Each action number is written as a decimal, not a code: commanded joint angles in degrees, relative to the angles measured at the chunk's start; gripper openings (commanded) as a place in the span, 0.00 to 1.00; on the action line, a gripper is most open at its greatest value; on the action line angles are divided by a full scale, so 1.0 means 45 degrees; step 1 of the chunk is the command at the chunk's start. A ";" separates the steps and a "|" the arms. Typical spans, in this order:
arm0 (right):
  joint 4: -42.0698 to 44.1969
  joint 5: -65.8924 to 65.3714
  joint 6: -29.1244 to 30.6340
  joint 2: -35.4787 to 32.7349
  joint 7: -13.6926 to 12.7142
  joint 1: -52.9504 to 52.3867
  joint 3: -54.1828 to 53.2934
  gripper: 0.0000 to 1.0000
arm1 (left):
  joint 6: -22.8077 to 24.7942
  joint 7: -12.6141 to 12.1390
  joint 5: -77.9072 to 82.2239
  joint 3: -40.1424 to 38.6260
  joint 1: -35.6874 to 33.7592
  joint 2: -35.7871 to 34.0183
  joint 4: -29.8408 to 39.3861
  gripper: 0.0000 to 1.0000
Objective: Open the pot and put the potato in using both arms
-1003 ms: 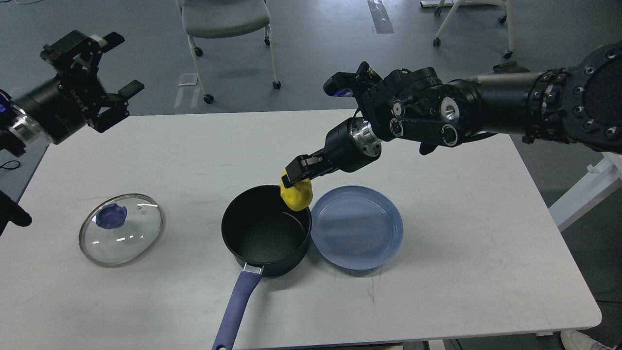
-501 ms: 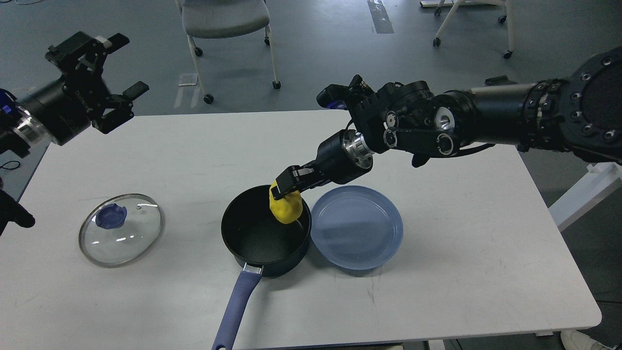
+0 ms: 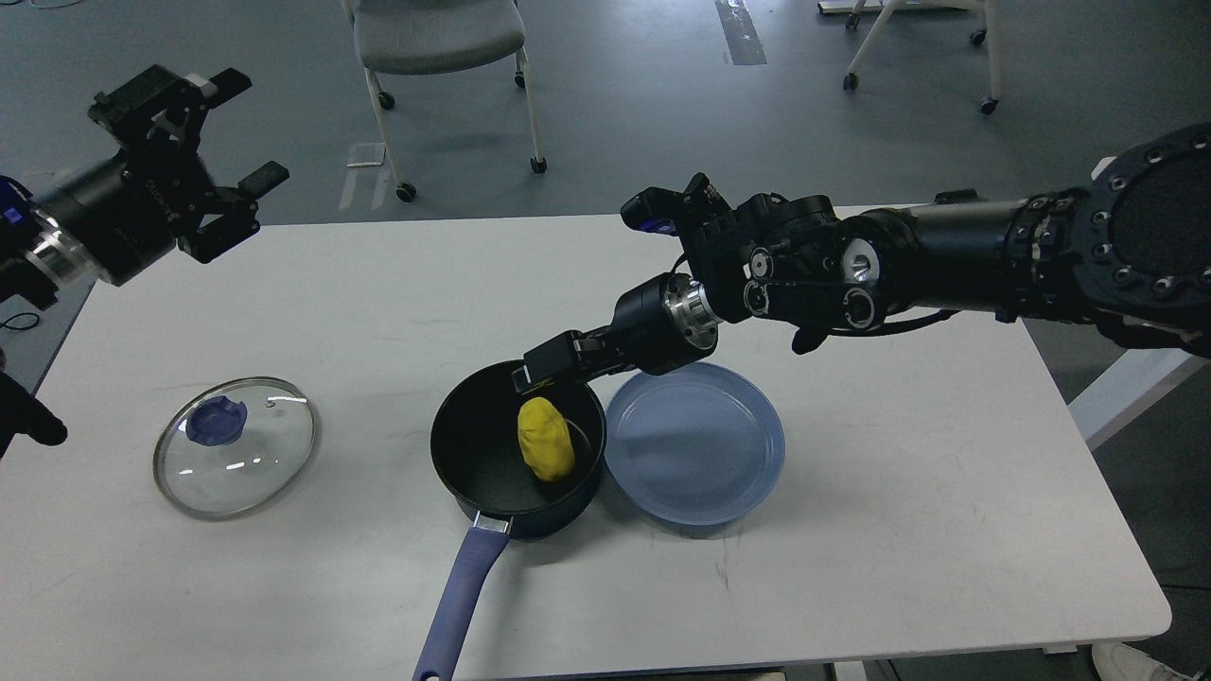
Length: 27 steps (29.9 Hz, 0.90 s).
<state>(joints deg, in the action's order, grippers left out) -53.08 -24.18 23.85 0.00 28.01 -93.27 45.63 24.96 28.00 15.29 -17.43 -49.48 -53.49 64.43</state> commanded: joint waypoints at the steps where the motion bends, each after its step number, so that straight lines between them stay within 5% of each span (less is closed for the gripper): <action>1: 0.0019 0.0002 0.0013 -0.0001 -0.0001 0.0004 -0.0081 0.92 | 0.0001 0.0000 0.0000 0.0006 0.0000 -0.0008 -0.0001 0.98; 17: 0.1854 0.1073 -0.0046 -0.0078 -0.0001 0.0217 -0.2559 0.93 | 0.0020 0.0000 0.0000 0.0006 0.0389 -0.0008 -0.0001 0.98; 27: 0.2088 0.3672 -0.0437 -0.3905 -0.0001 0.3985 -0.5918 0.93 | 0.0020 0.0000 0.0000 0.0006 0.0683 0.0246 -0.0001 0.98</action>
<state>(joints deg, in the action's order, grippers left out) -44.38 -11.11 21.98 -13.97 28.00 -80.75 23.88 25.06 28.00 15.29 -17.40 -46.65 -52.74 64.42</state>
